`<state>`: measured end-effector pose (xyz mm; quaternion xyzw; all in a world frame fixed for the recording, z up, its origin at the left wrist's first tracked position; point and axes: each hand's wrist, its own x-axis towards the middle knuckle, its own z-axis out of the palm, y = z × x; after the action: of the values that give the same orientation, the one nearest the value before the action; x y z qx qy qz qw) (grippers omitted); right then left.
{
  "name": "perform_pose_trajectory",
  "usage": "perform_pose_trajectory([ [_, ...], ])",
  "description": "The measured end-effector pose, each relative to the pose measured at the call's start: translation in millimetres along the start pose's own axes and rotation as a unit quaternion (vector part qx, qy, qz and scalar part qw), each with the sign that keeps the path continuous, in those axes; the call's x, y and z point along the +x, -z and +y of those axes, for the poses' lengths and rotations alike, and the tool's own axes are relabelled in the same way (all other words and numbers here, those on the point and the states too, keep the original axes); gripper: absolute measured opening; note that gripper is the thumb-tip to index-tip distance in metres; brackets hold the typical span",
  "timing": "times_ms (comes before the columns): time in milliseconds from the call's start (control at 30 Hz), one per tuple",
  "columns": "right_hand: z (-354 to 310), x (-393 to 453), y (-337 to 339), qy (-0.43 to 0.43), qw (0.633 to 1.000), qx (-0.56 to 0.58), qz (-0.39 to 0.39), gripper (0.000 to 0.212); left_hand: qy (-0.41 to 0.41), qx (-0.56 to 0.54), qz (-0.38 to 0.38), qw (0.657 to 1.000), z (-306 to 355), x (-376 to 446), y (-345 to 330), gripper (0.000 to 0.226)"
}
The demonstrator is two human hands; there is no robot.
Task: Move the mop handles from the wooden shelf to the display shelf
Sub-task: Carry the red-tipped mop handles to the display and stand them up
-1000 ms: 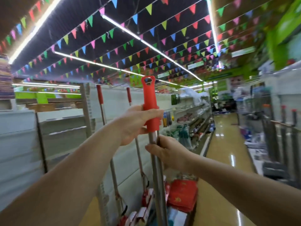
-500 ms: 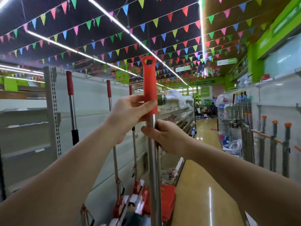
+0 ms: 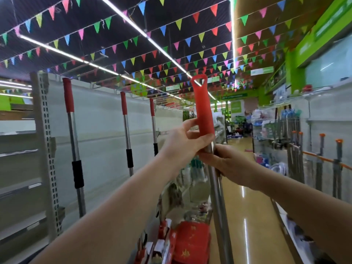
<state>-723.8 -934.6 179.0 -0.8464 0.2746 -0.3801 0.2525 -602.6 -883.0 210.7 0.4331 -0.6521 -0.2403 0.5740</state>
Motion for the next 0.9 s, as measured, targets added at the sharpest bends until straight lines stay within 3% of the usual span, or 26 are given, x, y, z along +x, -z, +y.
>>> perform_pose_trajectory([
  [233, 43, 48, 13, -0.015, 1.0, 0.007, 0.026, 0.034, -0.024, -0.01, -0.015, 1.0, -35, 61, -8, 0.046],
  [400, 80, 85, 20, 0.027, 0.999, 0.04, 0.011, 0.04, -0.026, 0.003, 0.0, 1.0, -57, 101, -15, 0.034],
  [567, 100, 143, 21, 0.089, 0.994, 0.07, -0.002, 0.039, -0.04, 0.041, 0.09, 0.994, -65, 135, -5, 0.04],
  [900, 78, 254, -31, 0.213, 0.962, 0.154, -0.082, 0.029, -0.046, 0.154, 0.246, 0.956, -69, 173, 74, 0.034],
])
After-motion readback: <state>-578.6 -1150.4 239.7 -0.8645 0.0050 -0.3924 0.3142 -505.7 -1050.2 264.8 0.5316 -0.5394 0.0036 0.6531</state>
